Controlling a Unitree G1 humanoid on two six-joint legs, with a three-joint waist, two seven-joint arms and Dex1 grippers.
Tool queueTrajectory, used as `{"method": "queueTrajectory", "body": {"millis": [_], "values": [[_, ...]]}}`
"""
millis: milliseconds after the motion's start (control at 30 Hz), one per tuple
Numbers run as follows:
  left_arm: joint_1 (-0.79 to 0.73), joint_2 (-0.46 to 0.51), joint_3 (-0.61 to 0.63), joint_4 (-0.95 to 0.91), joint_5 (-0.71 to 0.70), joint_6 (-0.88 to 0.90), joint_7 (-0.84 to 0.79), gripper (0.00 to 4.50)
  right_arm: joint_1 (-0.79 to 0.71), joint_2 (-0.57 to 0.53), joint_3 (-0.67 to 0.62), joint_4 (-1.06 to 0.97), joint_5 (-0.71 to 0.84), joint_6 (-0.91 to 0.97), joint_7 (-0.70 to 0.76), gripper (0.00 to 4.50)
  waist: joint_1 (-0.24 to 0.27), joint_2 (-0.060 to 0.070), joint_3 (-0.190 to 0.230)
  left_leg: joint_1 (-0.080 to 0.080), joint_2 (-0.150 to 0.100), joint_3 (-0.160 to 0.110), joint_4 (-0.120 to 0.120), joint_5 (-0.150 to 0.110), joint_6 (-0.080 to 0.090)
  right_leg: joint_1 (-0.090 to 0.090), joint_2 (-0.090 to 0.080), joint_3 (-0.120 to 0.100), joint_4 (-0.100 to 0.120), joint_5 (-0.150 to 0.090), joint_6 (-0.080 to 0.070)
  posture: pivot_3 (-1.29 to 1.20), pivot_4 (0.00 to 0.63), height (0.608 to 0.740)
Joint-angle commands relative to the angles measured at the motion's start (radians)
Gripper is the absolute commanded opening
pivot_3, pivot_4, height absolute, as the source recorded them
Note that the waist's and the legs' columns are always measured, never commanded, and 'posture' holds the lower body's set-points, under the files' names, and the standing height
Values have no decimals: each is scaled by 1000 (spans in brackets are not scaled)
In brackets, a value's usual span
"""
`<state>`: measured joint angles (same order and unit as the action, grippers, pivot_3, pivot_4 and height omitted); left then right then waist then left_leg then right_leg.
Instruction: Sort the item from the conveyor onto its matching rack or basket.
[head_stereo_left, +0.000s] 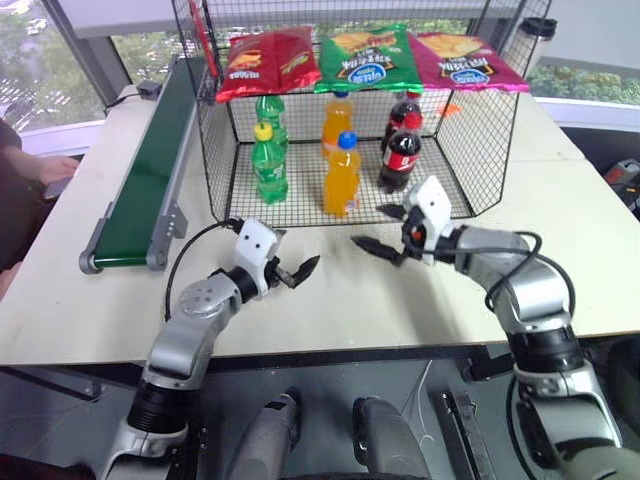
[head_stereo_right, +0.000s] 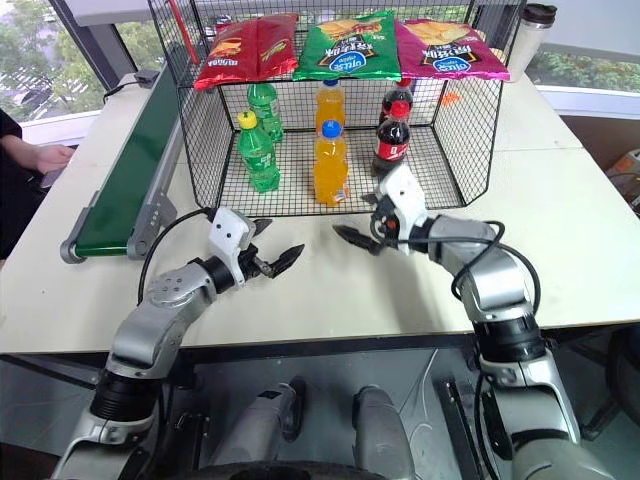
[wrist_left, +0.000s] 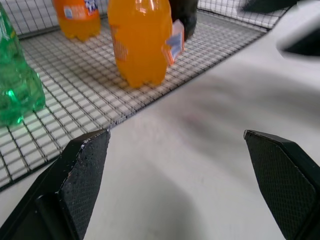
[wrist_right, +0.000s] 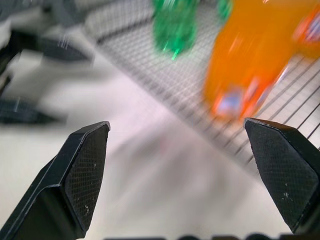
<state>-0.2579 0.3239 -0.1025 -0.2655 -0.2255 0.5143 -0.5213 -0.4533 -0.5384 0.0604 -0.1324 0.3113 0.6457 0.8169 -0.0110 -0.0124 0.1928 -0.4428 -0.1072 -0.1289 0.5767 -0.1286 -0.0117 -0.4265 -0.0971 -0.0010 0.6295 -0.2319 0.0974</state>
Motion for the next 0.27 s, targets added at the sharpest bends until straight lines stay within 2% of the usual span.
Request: {"method": "queueTrajectory", "body": {"millis": [33,267], "values": [[-8,14,14,-44,-32,10,-24,4500,47,-36,1,-89,46,19,50,4436,0,0,0,0,0,0,0,0,0,0,0,0,0,0,0,0,150,738],[-22,34,16,-31,-41,11,-43,4500,107,-65,2,-120,75,39,80,4436,0,0,0,0,0,0,1,0,0,0,-1,0,0,0,0,0,150,738]]}}
